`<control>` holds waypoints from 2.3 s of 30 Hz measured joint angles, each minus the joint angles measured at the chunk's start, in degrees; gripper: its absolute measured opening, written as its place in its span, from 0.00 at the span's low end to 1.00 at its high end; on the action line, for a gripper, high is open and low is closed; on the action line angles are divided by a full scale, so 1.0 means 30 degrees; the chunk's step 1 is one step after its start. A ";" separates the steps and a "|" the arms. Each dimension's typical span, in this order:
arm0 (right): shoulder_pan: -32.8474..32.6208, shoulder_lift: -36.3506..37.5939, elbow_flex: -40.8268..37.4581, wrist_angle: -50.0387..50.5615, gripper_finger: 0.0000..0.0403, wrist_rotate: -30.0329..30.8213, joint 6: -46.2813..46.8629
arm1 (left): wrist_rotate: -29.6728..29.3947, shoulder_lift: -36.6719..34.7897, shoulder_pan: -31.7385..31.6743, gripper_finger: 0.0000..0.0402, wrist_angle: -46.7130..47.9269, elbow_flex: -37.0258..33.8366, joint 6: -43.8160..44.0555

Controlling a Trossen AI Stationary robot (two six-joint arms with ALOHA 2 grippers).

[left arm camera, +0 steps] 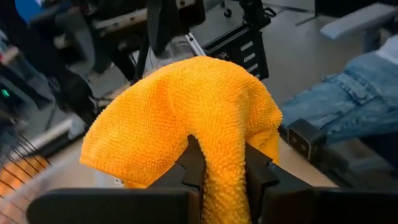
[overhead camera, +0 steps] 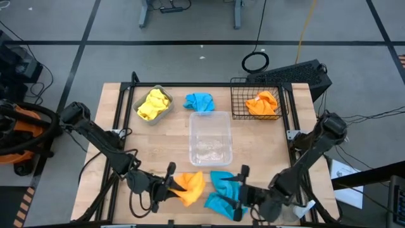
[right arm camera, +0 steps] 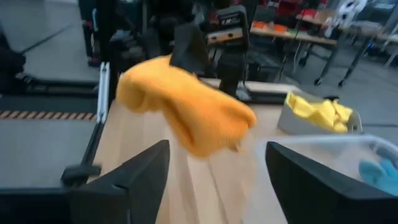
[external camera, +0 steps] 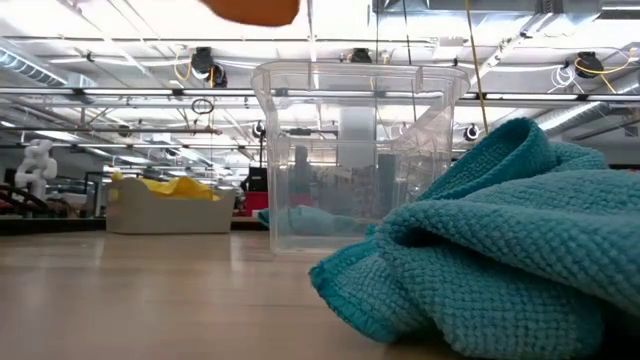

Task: Sort microfiber towel by color & place in baskets
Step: Put the orange towel into the black wire basket

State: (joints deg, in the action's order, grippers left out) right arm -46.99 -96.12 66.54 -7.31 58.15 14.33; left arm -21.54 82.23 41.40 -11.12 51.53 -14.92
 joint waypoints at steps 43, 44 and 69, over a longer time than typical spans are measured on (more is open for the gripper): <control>0.2946 -0.3286 0.1137 -0.6940 0.88 -0.3503 -1.0515 | -0.0843 -0.0050 -0.1310 0.14 0.0125 0.0051 -0.2664; 0.3178 -0.3286 0.1137 -0.6554 0.88 -0.3507 -0.9507 | -0.0898 -0.0050 -0.1310 0.14 0.0077 0.0051 -0.2664; 0.4330 -0.3286 0.1137 -0.7303 0.75 -0.6459 -0.1885 | -0.2861 -0.0020 -0.1690 0.15 -0.1668 0.0058 -0.2766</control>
State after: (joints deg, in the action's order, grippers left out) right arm -34.00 -105.97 69.95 -29.22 38.77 8.68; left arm -30.12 82.17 36.33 -16.12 51.70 -23.22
